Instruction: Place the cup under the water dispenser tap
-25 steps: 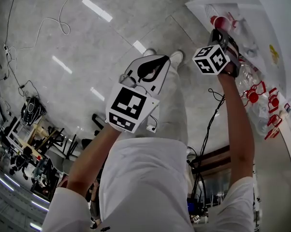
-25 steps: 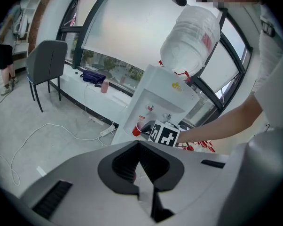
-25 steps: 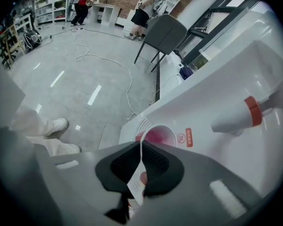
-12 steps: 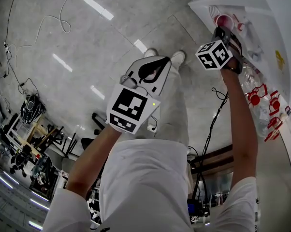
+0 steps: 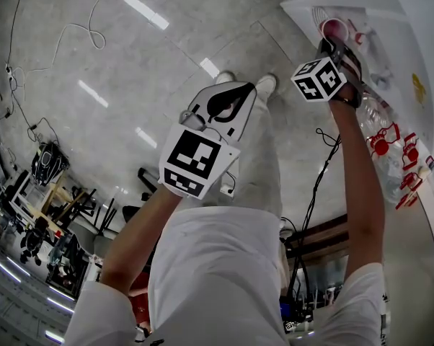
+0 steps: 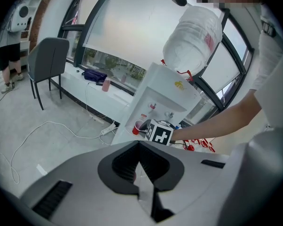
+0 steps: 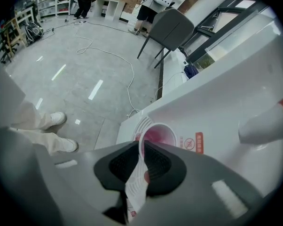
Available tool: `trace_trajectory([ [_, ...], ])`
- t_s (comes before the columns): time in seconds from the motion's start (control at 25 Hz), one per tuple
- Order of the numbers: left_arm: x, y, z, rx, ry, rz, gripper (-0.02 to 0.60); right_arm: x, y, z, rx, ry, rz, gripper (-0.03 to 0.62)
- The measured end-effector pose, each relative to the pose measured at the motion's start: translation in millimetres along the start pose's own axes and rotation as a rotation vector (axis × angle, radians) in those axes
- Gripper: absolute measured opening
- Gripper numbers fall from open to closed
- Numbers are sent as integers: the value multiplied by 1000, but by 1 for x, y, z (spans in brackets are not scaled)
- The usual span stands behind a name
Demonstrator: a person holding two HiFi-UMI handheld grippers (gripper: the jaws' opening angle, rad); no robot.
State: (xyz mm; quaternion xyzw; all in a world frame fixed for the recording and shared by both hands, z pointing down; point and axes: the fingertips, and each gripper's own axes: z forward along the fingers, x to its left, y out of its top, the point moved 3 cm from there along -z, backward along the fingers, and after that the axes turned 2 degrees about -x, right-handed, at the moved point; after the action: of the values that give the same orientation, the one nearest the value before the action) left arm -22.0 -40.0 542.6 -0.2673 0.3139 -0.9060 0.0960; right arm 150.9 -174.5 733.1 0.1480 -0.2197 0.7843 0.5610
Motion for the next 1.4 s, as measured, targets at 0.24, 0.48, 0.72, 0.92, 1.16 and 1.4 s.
trace_trajectory([
  [0.24, -2, -5, -1, 3, -1, 5, 0, 1, -4, -1, -2, 4, 10, 74],
  [0.48, 1, -3, -7, 3, -5, 9, 0, 2, 4, -9, -16, -5, 23, 103],
  [0.72, -1, -1, -13, -8, -4, 23, 0, 0, 7, -24, -38, -20, 47, 112],
  [0.92, -3, 2, -21, -10, -15, 41, 0, -2, 13, -39, -63, -20, 78, 106],
  [1.16, -7, 8, -32, -11, -23, 77, 0, -6, 19, -61, -82, -34, 107, 48],
  [1.4, -9, 18, -43, -26, -32, 99, 0, -9, 20, -87, -97, -49, 148, 12],
])
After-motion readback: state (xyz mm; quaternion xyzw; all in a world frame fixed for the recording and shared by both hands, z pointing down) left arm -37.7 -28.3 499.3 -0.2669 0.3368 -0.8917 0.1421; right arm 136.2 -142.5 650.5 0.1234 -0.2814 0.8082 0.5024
